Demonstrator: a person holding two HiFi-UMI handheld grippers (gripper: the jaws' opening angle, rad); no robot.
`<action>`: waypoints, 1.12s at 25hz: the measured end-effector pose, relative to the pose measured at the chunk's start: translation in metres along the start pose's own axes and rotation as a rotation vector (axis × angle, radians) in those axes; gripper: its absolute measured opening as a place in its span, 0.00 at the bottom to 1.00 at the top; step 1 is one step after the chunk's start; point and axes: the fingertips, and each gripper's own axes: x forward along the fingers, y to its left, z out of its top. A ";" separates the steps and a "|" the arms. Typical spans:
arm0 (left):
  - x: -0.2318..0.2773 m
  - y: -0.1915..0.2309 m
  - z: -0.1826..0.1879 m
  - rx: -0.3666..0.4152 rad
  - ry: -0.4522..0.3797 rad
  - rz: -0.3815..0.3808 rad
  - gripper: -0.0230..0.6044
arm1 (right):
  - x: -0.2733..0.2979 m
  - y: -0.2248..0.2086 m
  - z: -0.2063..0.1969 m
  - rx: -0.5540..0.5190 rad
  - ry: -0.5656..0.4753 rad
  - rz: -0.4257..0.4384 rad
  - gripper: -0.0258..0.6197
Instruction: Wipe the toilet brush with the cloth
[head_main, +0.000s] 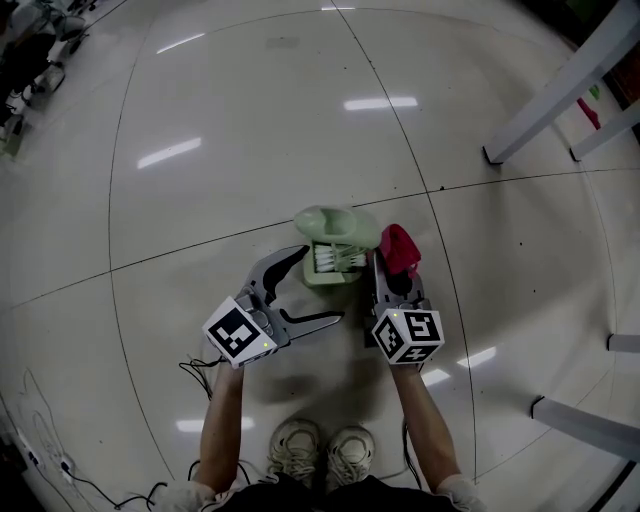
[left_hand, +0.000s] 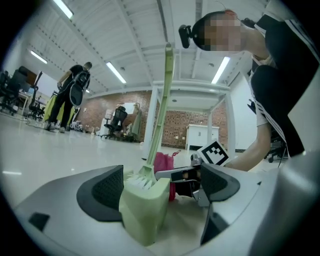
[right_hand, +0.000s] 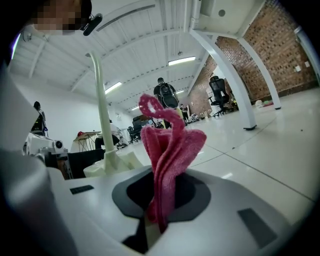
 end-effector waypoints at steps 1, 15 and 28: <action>0.002 0.000 -0.001 -0.003 0.001 0.001 0.77 | -0.005 0.000 -0.001 0.004 0.005 -0.001 0.09; -0.012 0.000 -0.002 -0.039 -0.006 0.030 0.77 | -0.061 0.042 -0.025 -0.101 0.022 0.015 0.09; -0.017 -0.013 -0.022 -0.072 0.036 -0.018 0.77 | -0.054 0.085 -0.031 -0.167 0.023 0.062 0.09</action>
